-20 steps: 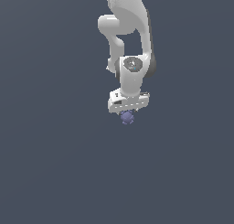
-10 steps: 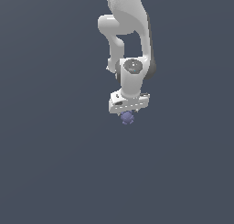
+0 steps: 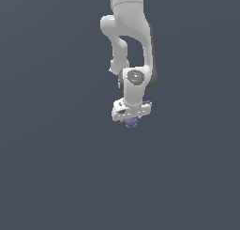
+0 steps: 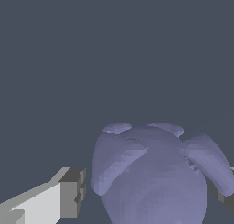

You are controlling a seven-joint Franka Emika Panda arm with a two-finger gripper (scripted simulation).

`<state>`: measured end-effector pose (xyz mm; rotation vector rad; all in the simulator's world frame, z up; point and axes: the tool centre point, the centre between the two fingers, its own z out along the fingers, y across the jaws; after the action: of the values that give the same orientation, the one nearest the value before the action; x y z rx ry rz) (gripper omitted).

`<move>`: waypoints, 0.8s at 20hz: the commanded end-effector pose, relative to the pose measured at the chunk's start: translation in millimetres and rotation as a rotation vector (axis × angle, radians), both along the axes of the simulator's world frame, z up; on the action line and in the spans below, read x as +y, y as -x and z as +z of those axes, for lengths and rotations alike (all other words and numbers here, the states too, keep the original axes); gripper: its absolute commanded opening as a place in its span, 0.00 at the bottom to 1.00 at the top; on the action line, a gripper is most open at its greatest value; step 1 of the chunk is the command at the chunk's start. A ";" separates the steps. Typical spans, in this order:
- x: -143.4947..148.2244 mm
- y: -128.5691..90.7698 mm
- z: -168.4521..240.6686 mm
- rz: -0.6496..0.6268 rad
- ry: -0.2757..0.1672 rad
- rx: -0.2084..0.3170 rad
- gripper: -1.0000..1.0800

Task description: Pick up the object and move it to a goal position.

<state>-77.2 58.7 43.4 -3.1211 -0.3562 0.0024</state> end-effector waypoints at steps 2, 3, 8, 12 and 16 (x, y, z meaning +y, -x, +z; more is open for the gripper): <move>0.0 -0.7 -4.2 0.000 0.000 -0.001 0.96; 0.0 -0.7 -4.2 0.000 0.000 -0.001 0.00; 0.0 -0.7 -4.2 0.000 0.000 -0.001 0.00; 0.0 -0.7 -4.2 0.000 0.000 -0.001 0.00; 0.4 -1.3 -1.1 0.000 0.000 -0.001 0.00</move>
<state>-76.5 58.7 40.9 -3.1212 -0.3560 0.0014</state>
